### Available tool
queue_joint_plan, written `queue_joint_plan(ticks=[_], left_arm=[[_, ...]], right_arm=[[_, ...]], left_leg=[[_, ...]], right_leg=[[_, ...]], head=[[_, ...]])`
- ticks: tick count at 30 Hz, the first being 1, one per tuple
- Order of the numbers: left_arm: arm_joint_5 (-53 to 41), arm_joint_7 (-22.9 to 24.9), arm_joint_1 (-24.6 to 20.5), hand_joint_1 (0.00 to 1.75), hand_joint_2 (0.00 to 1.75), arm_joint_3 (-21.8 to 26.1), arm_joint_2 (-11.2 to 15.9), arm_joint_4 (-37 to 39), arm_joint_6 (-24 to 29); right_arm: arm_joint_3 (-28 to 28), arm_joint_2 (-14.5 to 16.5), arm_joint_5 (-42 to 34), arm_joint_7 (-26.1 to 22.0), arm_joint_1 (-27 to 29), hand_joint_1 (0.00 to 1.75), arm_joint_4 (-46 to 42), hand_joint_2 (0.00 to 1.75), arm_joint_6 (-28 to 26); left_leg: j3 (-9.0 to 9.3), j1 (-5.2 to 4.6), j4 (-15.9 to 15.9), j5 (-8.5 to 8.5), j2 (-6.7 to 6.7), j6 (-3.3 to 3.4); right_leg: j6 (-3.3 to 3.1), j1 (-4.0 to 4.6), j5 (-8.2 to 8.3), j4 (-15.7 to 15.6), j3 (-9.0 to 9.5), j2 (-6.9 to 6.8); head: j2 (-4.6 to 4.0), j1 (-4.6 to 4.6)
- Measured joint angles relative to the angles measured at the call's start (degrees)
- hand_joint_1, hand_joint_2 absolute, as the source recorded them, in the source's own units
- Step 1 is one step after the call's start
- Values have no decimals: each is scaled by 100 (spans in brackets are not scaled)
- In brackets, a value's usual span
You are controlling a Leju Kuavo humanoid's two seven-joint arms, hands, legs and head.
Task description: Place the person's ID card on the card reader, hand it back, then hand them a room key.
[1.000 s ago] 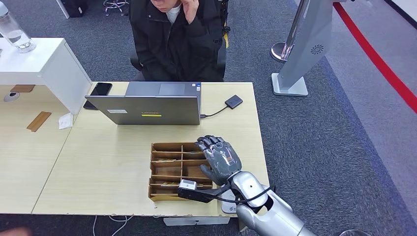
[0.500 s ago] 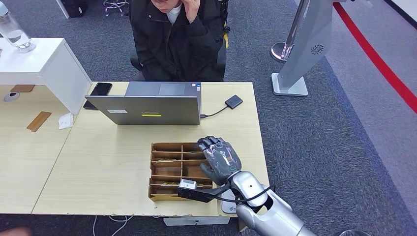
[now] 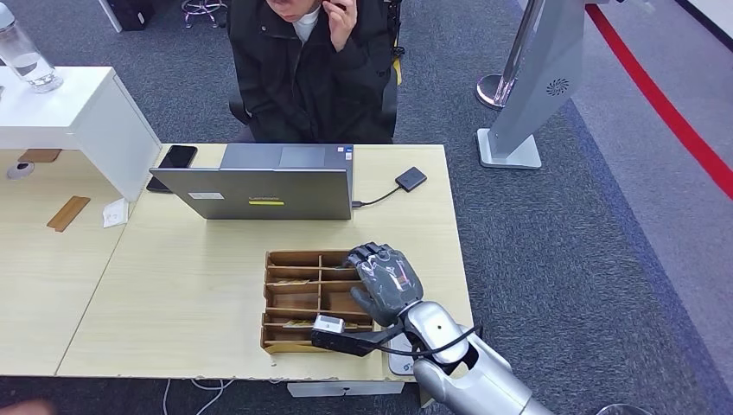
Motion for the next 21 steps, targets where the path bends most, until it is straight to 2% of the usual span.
queue_joint_plan(ticks=[6, 12, 21], left_arm=[[-2, 0, 0, 0, 0, 0, 0, 0, -2], [-21, 0, 0, 0, 0, 0, 0, 0, -4], [-56, 3, -7, 0, 0, -1, 0, 0, -22]], right_arm=[[10, 12, -9, 2, -20, 74, 47, 175, 5], [16, 33, -16, 2, -52, 57, 80, 175, 10], [16, 84, -16, 4, -162, 66, 157, 175, 25]], left_leg=[[0, 0, 0, 0, 0, 0], [0, 0, 0, 0, 0, 0], [0, 0, 0, 0, 0, 0]], right_leg=[[0, 0, 0, 0, 0, 0], [0, 0, 0, 0, 0, 0], [0, 0, 0, 0, 0, 0]], head=[[0, 0], [0, 0], [0, 0]])
